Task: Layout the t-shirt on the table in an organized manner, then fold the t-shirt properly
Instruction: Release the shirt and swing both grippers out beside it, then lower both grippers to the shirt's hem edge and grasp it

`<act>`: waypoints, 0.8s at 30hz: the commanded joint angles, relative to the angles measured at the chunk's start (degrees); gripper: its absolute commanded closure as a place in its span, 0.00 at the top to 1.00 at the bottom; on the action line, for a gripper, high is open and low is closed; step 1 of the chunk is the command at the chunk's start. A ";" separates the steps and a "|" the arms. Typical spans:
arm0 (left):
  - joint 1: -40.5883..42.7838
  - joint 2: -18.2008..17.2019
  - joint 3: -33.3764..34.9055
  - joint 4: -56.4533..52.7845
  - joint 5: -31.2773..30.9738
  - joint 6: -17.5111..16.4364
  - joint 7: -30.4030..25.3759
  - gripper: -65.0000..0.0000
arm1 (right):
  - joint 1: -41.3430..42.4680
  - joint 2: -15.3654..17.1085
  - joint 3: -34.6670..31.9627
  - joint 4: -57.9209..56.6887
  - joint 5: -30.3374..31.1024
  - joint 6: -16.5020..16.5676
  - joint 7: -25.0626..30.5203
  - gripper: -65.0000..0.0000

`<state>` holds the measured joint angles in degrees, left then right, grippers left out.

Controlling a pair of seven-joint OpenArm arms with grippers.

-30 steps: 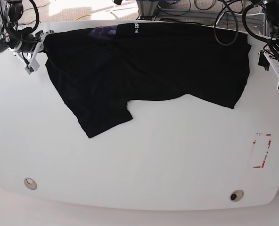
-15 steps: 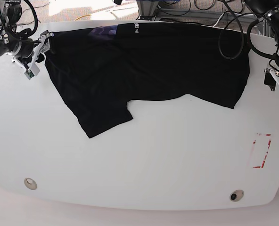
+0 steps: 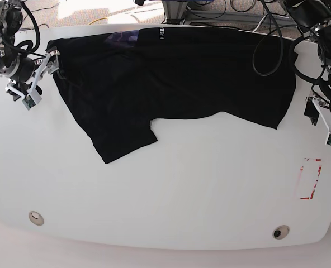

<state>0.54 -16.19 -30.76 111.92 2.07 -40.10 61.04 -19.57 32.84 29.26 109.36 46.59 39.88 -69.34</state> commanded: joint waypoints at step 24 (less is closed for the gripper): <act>-8.14 5.15 13.05 -0.75 -0.44 0.10 -0.95 1.00 | 41.33 -3.35 -21.12 -38.99 -5.14 0.12 7.85 0.89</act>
<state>-6.57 -10.35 -17.50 110.28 1.67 -40.36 60.84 19.57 29.12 8.75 71.88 40.82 39.55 -63.48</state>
